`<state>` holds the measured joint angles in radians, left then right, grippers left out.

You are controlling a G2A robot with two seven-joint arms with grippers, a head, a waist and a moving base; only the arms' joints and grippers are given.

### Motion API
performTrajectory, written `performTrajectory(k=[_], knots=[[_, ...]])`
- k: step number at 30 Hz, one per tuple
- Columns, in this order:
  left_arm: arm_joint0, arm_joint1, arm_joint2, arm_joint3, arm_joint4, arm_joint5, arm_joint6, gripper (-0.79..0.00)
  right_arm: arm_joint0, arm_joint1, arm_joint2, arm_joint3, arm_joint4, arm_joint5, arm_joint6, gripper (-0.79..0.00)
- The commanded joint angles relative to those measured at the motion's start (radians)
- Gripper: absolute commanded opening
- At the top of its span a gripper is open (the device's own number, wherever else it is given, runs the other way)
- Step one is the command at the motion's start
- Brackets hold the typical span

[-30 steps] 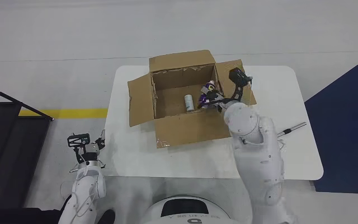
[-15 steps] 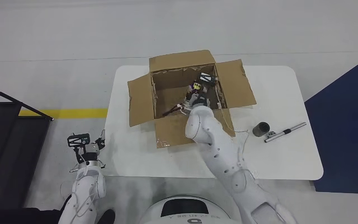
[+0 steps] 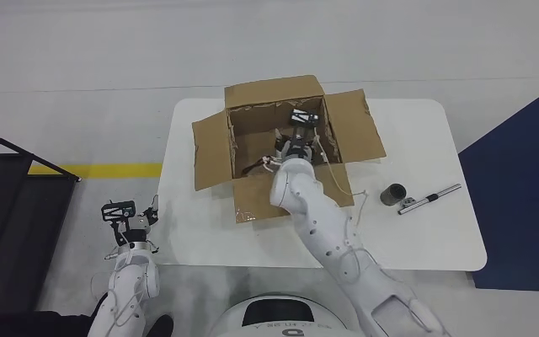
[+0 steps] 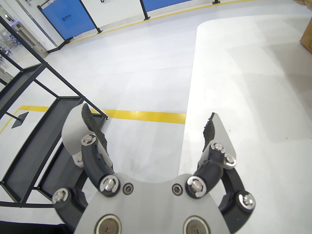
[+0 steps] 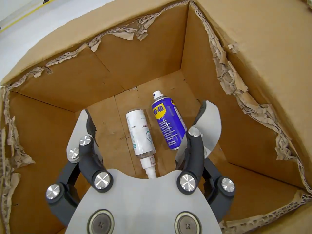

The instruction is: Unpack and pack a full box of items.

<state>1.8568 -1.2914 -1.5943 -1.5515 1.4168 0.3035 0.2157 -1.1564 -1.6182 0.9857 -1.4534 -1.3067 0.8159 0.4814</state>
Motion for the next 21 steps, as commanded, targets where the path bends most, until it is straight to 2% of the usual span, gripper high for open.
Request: performTrajectory(k=[1,6,10,13,17,21], knots=[[0.000,0.000,0.000,0.000,0.000,0.000,0.000,0.000,-0.020,0.003,0.035,-0.064,0.033,-0.008,0.019,0.000],[0.000,0.000,0.000,0.000,0.000,0.000,0.000,0.000,-0.153,0.028,0.175,-0.343,0.087,-0.050,0.121,0.000],[0.000,0.000,0.000,0.000,0.000,0.000,0.000,0.000,-0.290,0.052,0.323,-0.583,0.121,-0.102,0.236,0.000],[0.000,0.000,0.000,0.000,0.000,0.000,0.000,0.000,-0.377,0.064,0.444,-0.726,0.176,-0.133,0.281,0.000],[0.000,0.000,0.000,0.000,0.000,0.000,0.000,0.000,-0.476,0.070,0.589,-0.830,0.245,-0.121,0.248,0.000],[0.000,0.000,0.000,0.000,0.000,0.000,0.000,0.000,-0.527,0.070,0.712,-0.835,0.293,-0.064,0.190,0.000]])
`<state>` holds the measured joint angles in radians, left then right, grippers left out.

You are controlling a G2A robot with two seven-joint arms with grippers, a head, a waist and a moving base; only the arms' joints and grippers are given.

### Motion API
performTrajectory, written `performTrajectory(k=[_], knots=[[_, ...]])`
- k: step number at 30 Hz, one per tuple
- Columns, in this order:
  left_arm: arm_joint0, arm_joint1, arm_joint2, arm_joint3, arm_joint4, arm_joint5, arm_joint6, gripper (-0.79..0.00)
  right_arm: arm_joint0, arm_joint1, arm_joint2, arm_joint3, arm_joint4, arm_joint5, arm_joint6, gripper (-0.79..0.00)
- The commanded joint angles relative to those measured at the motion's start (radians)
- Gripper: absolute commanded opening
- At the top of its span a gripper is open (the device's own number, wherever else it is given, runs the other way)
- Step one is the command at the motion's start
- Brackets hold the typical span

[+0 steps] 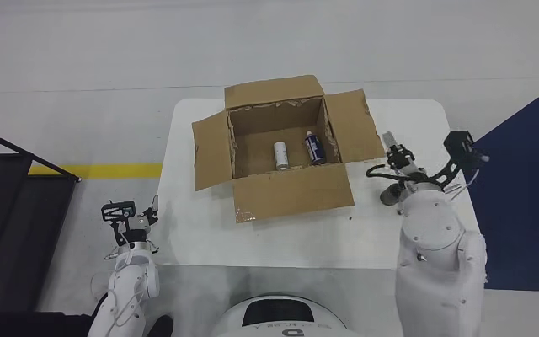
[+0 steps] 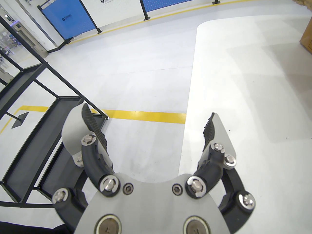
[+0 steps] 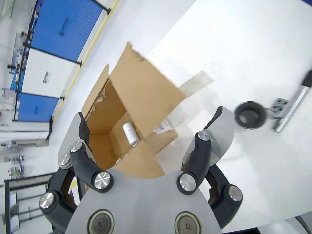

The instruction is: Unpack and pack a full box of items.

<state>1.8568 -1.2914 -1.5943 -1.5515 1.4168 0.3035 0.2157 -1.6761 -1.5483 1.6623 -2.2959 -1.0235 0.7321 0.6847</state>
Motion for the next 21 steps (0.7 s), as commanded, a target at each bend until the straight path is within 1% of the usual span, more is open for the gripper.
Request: performTrajectory(k=[1,2,3,4,5,7,11,13,15,18,21], knots=[[0.000,0.000,0.000,0.000,0.000,0.000,0.000,0.000,-0.014,0.001,0.068,0.026,0.005,0.045,-0.023,0.000],[0.000,0.000,0.000,0.000,0.000,0.000,0.000,0.000,-0.015,0.002,0.092,0.045,-0.007,0.059,-0.023,-0.037],[0.000,0.000,0.000,0.000,0.000,0.000,0.000,0.000,-0.016,0.006,0.110,0.074,-0.036,0.063,-0.009,-0.135],[0.000,0.000,0.000,0.000,0.000,0.000,0.000,0.000,-0.016,0.011,0.128,0.109,-0.080,0.065,0.015,-0.280],[0.000,0.000,0.000,0.000,0.000,0.000,0.000,0.000,-0.007,0.016,0.144,0.139,-0.134,0.076,0.035,-0.292],[0.000,0.000,0.000,0.000,0.000,0.000,0.000,0.000,0.019,0.025,0.162,0.208,-0.233,0.099,0.083,-0.397],[0.000,0.000,0.000,0.000,0.000,0.000,0.000,0.000,0.088,0.038,0.192,0.325,-0.342,0.099,0.203,-0.416],[0.000,0.000,0.000,0.000,0.000,0.000,0.000,0.000,0.130,0.043,0.202,0.388,-0.363,0.094,0.240,-0.413],[0.000,0.000,0.000,0.000,0.000,0.000,0.000,0.000,0.169,0.047,0.209,0.452,-0.371,0.076,0.272,-0.434],[0.000,0.000,0.000,0.000,0.000,0.000,0.000,0.000,0.221,0.053,0.227,0.552,-0.392,0.063,0.286,-0.465],[0.000,0.000,0.000,0.000,0.000,0.000,0.000,0.000,0.255,0.058,0.231,0.621,-0.426,0.052,0.288,-0.465]])
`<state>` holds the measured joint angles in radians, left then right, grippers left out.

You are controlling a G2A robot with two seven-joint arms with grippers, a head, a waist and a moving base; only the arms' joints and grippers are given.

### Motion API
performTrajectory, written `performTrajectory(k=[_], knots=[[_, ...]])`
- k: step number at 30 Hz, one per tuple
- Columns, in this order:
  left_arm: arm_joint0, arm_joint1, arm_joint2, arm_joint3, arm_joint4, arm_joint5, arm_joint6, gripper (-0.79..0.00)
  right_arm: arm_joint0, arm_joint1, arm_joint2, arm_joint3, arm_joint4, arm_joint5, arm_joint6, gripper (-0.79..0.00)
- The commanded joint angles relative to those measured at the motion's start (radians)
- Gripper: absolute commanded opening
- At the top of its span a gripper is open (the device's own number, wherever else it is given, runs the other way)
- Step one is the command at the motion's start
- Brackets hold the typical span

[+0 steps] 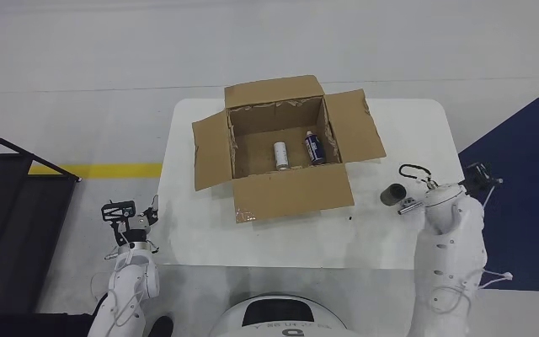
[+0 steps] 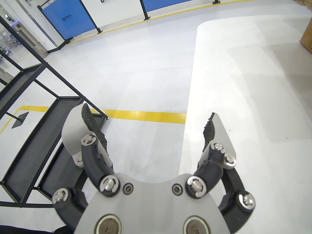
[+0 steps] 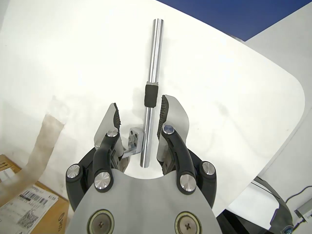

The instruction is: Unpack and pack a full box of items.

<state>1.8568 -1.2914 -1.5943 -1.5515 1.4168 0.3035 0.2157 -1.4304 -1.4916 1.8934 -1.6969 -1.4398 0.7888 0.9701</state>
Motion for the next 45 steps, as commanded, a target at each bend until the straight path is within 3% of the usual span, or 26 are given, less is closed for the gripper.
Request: performTrajectory(k=[1,18,23,35,43,45], knots=[[0.000,0.000,0.000,0.000,0.000,0.000,0.000,0.000,0.016,0.003,0.002,0.032,-0.018,-0.008,0.005,-0.465],[0.000,0.000,0.000,0.000,0.000,0.000,0.000,0.000,0.073,0.006,-0.010,0.137,-0.091,-0.008,0.044,-0.502],[0.000,0.000,0.000,0.000,0.000,0.000,0.000,0.000,0.093,0.006,-0.006,0.173,-0.101,0.010,0.037,-0.551],[0.000,0.000,0.000,0.000,0.000,0.000,0.000,0.000,0.130,0.004,-0.007,0.236,-0.124,0.038,0.011,-0.588],[0.000,0.000,0.000,0.000,0.000,0.000,0.000,0.000,0.149,0.003,-0.011,0.272,-0.148,0.031,0.028,-0.650],[0.000,0.000,0.000,0.000,0.000,0.000,0.000,0.000,0.151,0.003,-0.009,0.276,-0.149,0.030,0.031,-0.702]])
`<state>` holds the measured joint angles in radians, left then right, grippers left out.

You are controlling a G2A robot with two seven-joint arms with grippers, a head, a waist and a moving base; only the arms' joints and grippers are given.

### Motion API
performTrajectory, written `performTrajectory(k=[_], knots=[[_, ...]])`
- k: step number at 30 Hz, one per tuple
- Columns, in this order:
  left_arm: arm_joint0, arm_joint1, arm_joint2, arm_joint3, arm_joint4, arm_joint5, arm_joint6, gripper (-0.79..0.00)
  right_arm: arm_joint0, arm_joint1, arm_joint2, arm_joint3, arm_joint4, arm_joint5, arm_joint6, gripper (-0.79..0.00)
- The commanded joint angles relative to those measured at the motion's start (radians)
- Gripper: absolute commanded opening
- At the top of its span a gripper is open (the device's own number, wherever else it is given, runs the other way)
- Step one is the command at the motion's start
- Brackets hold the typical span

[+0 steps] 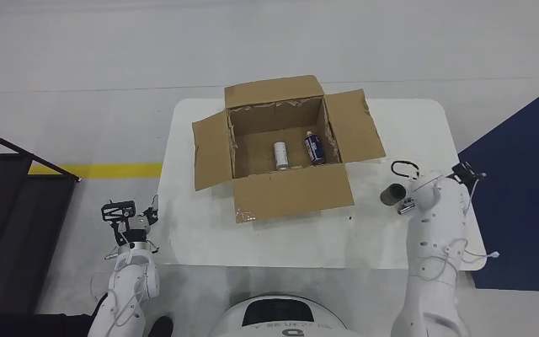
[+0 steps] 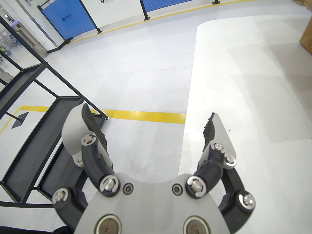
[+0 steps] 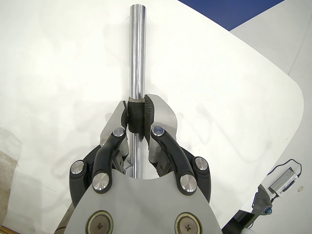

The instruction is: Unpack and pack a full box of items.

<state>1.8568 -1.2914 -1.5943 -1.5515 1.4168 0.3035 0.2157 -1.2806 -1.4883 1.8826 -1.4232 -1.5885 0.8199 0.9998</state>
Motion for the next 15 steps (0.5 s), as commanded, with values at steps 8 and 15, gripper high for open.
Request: performTrajectory(k=[8,15], knots=[[0.000,0.000,0.000,0.000,0.000,0.000,0.000,0.000,-0.008,0.000,0.039,-0.029,0.035,-0.023,0.023,-0.785],[0.000,0.000,0.000,0.000,0.000,0.000,0.000,0.000,-0.037,0.003,0.103,-0.087,0.153,-0.073,0.033,-0.785]])
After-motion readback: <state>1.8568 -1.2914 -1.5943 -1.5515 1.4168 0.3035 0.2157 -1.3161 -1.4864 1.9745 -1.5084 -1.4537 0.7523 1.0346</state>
